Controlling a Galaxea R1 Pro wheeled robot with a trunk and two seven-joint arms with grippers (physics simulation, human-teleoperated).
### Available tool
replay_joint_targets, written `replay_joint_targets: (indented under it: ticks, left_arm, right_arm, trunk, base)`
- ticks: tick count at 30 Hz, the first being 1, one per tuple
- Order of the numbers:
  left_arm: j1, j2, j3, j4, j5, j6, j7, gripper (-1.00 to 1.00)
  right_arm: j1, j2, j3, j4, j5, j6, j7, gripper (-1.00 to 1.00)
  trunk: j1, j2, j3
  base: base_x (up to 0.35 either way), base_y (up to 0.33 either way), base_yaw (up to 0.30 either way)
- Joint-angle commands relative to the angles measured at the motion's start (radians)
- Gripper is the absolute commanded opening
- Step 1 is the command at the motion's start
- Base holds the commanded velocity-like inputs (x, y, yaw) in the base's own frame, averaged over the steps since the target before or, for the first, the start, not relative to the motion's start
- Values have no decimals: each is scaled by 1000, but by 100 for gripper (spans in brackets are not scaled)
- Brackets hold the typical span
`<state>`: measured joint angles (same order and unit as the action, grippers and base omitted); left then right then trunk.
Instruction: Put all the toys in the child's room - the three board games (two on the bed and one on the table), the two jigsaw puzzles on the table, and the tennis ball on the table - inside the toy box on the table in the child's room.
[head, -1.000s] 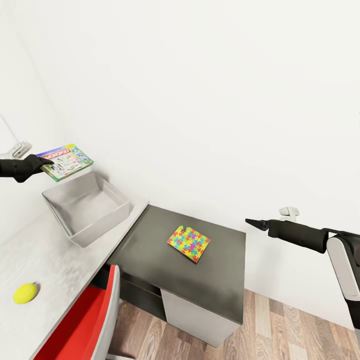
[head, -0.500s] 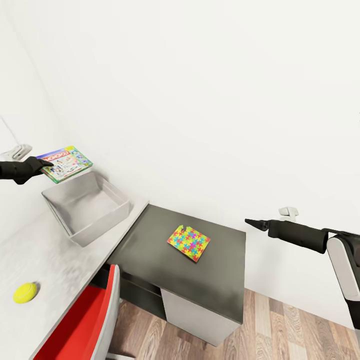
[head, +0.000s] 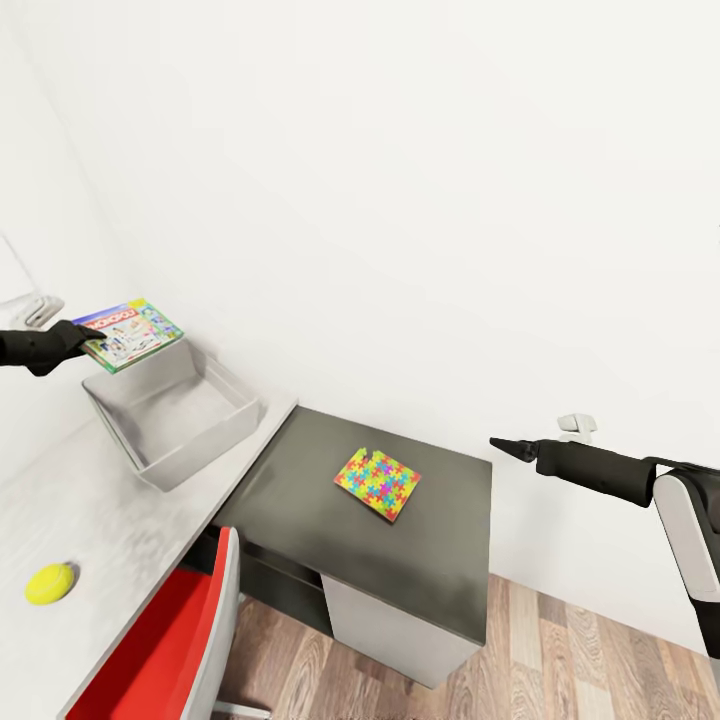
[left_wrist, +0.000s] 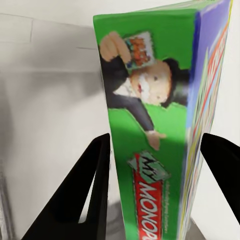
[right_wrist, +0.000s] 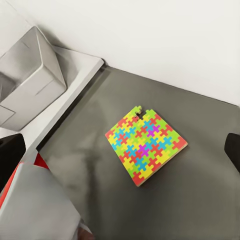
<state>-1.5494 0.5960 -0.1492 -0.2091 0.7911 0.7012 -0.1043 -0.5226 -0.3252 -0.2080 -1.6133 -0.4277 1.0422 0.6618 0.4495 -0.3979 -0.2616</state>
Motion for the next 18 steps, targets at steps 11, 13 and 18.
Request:
replay_joint_targets:
  ticks: [11,13,18]
  left_arm:
    - [4,0,-7,19,4,-13,-6,-100]
    - [5,0,-7,21,5,-14,-6,-100]
    - [8,-2,-7,22,8,-15,-7,-100]
  right_arm:
    - [-2,-1,-1,0,4,5,7,100]
    - [-2,-1,-1,0,4,5,7,100]
    - [-2,-1,-1,0,4,5,7,100]
  trunk:
    - [1,-2,-19]
    - [1,-2,-22]
    - [1,-2,-30]
  base:
    - [0,0,4]
    - [0,0,33]
    - [0,0,46]
